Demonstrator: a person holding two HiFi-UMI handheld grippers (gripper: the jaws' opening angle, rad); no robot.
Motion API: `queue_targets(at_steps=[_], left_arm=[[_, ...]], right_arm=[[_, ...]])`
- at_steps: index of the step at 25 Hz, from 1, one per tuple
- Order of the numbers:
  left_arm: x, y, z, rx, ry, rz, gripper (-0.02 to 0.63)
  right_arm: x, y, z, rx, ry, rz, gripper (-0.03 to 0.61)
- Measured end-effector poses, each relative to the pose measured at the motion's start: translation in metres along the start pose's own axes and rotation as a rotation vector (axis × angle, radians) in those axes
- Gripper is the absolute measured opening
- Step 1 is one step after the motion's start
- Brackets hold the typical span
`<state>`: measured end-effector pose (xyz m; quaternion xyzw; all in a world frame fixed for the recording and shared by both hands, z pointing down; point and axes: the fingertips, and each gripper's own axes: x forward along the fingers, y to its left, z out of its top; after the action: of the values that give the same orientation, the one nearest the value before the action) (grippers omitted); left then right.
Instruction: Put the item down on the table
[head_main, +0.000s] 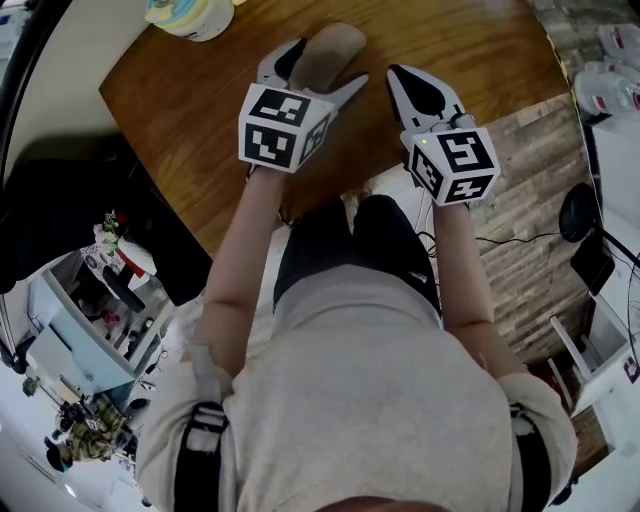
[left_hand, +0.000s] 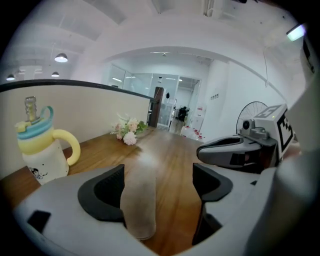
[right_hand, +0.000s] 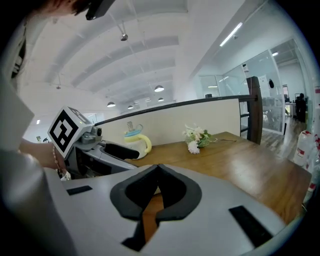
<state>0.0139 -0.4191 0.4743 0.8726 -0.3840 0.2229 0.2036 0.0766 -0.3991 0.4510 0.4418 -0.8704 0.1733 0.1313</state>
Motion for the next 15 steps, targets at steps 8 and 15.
queue_targets(at_steps=[8, 15], left_arm=[[-0.050, -0.029, 0.038, 0.017, -0.126, -0.034, 0.295], [-0.095, -0.050, 0.065, 0.014, -0.256, -0.034, 0.174]], right_arm=[[-0.029, 0.028, 0.048, -0.074, -0.091, 0.024, 0.011], [-0.057, 0.052, 0.078, -0.120, -0.149, 0.058, 0.011]])
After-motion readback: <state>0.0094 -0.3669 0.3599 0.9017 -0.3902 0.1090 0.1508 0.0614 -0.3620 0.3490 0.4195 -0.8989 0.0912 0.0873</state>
